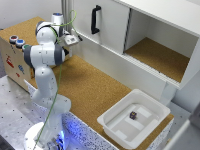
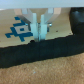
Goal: Go open the drawer
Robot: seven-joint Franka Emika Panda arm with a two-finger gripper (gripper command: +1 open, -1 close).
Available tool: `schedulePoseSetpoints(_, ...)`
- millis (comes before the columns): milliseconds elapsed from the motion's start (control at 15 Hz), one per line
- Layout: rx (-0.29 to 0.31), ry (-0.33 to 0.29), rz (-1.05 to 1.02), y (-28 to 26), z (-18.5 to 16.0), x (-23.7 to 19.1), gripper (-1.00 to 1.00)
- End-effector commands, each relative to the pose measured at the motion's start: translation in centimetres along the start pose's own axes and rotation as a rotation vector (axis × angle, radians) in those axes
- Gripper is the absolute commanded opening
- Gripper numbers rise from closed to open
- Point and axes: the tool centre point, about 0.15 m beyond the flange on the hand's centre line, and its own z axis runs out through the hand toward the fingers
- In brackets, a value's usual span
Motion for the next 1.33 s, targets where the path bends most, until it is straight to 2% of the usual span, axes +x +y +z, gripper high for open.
schedulePoseSetpoints(0,-0.034,0.035,0.024,-0.3,1.8,-5.3,-1.00)
schedulePoseSetpoints(333,-0.039,0.044,0.084,0.9,1.5,-9.2,-1.00)
schedulePoseSetpoints(1000,-0.076,0.037,0.083,0.9,0.6,-12.7,-1.00)
schedulePoseSetpoints(1267,-0.082,0.007,0.119,1.4,1.0,-14.5,-1.00)
